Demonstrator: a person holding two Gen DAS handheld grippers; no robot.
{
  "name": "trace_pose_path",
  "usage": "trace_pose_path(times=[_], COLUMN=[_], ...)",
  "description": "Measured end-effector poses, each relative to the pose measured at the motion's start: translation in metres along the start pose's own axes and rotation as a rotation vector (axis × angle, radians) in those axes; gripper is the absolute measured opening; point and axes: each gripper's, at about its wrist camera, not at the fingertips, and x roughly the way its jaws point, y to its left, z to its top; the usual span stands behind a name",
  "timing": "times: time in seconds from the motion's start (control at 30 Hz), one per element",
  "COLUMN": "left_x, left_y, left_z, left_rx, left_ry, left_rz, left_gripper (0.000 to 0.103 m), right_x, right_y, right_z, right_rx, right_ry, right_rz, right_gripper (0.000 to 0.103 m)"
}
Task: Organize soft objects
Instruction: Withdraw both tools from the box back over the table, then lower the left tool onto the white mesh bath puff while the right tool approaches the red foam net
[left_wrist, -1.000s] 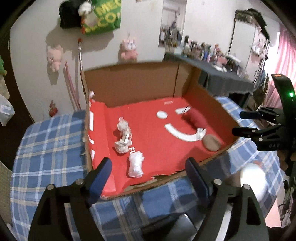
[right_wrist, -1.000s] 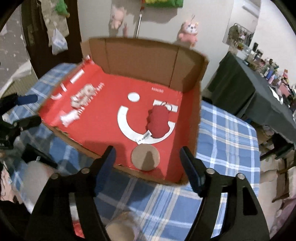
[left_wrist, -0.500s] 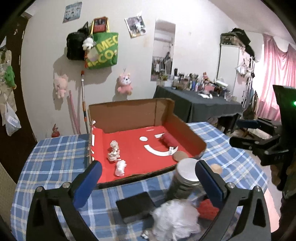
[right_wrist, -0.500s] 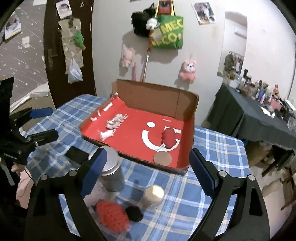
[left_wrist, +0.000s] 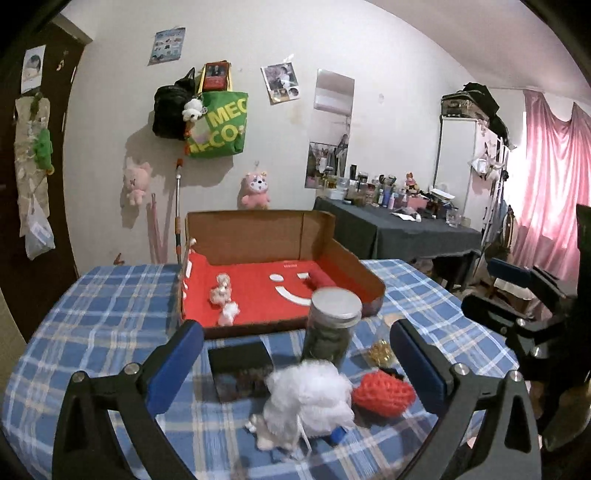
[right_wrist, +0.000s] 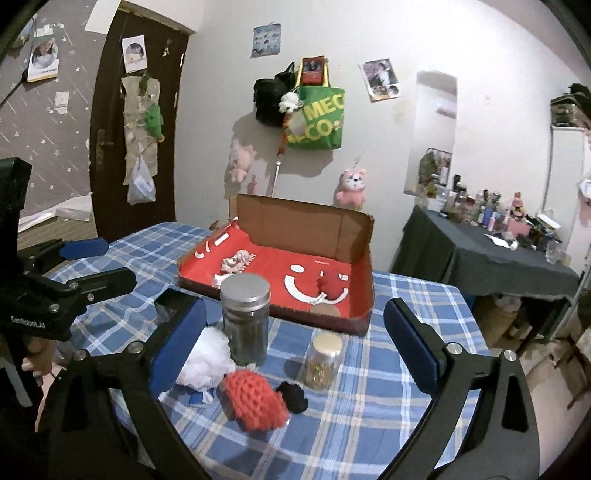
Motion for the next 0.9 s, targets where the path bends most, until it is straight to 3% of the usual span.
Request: trace_pose_path(times=[0.53, 0.9], left_x=[0.012, 0.032], left_y=[-0.006, -0.001], left_z=[-0.065, -0.092], left_rx=[-0.038, -0.063], left_ry=[0.029, 0.113], left_rz=[0.118, 0.162], left_gripper=[0.103, 0.103], right_x=[0.023, 0.044], right_y=[0.008, 0.01], right_z=[-0.072, -0.102], right_rx=[0.121, 0.148], right_ry=[0.083, 0.156], right_rz=[-0.037, -0.056], right_gripper=[0.098, 0.098])
